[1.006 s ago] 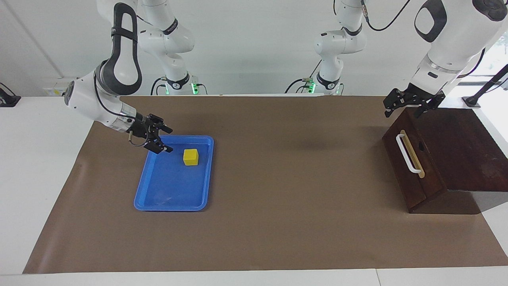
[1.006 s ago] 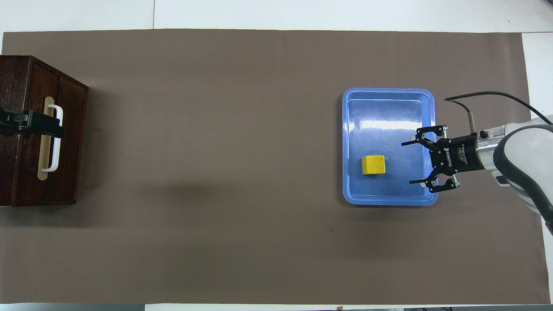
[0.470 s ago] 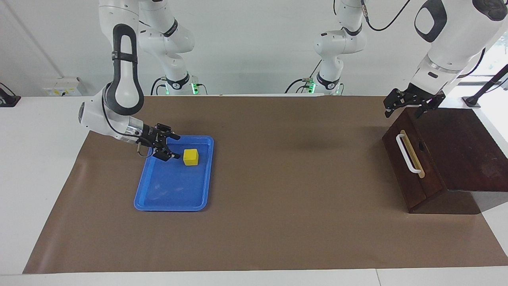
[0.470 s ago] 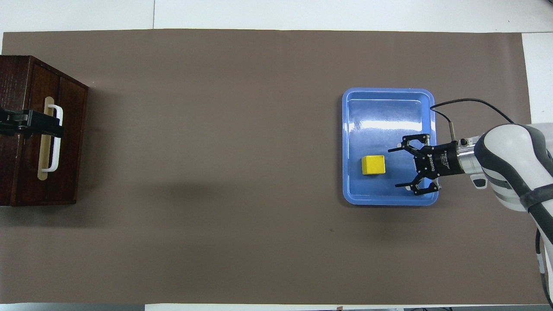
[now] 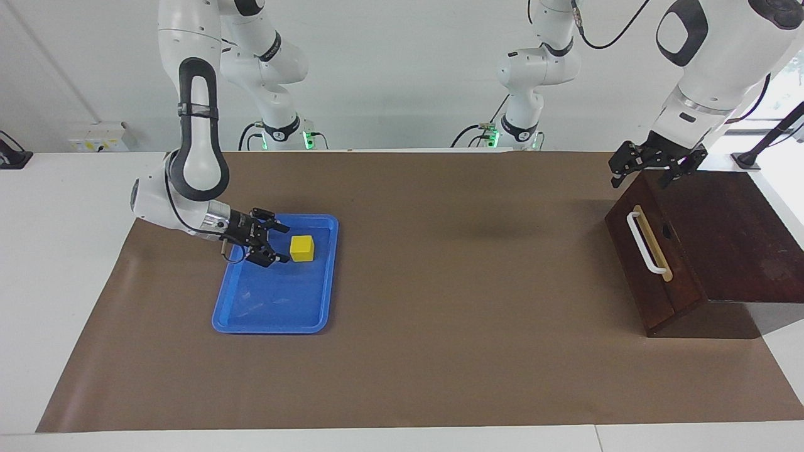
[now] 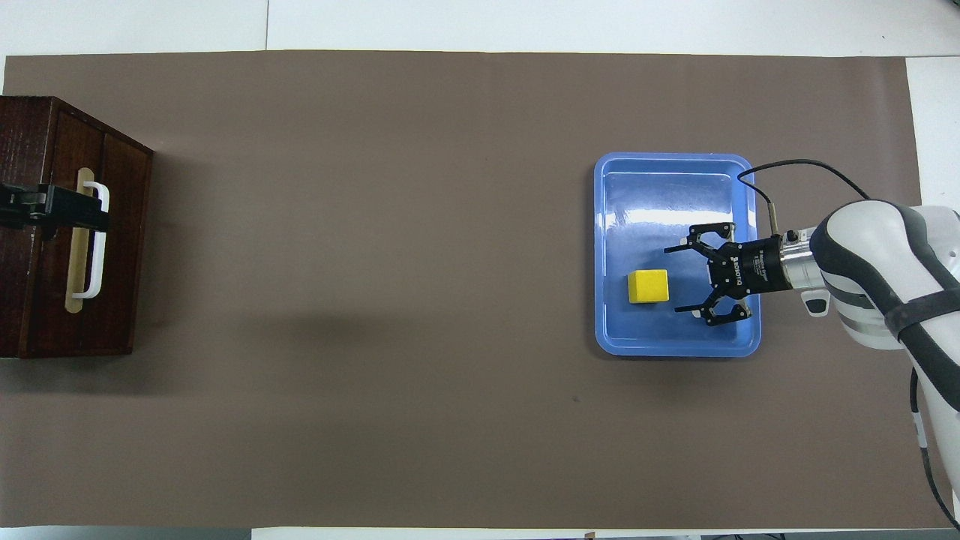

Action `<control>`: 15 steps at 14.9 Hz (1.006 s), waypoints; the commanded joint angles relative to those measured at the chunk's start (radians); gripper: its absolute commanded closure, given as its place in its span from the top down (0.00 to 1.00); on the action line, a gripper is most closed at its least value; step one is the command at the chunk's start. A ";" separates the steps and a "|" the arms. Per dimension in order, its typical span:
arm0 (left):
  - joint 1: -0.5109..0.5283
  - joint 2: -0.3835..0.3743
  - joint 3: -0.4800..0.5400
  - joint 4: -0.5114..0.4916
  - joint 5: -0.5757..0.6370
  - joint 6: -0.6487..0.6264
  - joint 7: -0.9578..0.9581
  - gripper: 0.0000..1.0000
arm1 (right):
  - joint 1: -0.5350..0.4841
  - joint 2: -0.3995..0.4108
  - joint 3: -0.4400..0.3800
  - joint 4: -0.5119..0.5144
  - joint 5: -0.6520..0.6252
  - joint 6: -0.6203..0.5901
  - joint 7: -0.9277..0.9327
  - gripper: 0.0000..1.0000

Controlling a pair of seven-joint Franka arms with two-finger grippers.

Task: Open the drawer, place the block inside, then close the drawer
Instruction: 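Lower the right gripper and close it on the yellow block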

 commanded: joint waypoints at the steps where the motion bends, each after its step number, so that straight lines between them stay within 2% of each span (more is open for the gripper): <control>1: 0.002 -0.016 0.002 -0.015 -0.005 0.017 0.006 1.00 | 0.009 0.018 0.004 0.007 0.033 0.012 -0.031 1.00; 14: 0.004 -0.017 0.002 -0.019 -0.005 0.014 0.007 1.00 | 0.051 0.019 0.004 -0.027 0.035 0.073 -0.090 1.00; 15: 0.004 -0.017 0.002 -0.019 -0.005 0.014 0.006 1.00 | 0.051 0.019 0.004 -0.027 0.035 0.073 -0.090 0.92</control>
